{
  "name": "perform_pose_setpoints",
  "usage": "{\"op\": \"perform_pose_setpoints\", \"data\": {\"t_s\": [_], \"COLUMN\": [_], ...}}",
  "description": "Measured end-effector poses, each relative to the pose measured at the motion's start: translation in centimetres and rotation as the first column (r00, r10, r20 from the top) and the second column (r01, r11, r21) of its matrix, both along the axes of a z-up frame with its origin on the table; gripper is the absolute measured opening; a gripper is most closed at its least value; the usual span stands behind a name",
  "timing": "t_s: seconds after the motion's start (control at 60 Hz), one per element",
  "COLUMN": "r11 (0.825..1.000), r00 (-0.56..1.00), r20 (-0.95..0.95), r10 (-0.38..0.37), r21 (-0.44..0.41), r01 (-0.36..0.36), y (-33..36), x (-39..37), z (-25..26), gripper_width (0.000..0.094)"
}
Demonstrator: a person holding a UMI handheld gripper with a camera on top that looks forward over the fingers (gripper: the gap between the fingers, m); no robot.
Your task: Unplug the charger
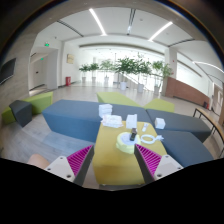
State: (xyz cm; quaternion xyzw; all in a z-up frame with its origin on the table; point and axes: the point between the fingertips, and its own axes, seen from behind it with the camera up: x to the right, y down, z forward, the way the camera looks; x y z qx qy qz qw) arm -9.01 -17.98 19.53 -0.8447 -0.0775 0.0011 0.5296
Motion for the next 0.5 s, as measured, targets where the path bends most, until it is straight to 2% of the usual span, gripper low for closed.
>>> {"op": "perform_pose_setpoints", "data": {"t_s": [0.083, 0.217, 0.267, 0.317, 0.5], "r11": [0.999, 0.996, 0.995, 0.993, 0.989], "r00": [0.999, 0.997, 0.996, 0.995, 0.99], "r20": [0.007, -0.033, -0.016, -0.004, -0.043], "r10": [-0.051, -0.074, -0.09, -0.1, -0.134], "r21": [-0.012, -0.042, -0.046, -0.058, -0.072], "r01": [0.052, 0.073, 0.089, 0.1, 0.131], "y": [0.9, 3.2, 5.6, 6.7, 14.2], "x": [2.3, 6.9, 5.0, 7.9, 9.6], "z": [-0.9, -3.1, -4.4, -5.3, -9.2], "gripper_width": [0.0828, 0.0811, 0.0809, 0.0806, 0.0797]}}
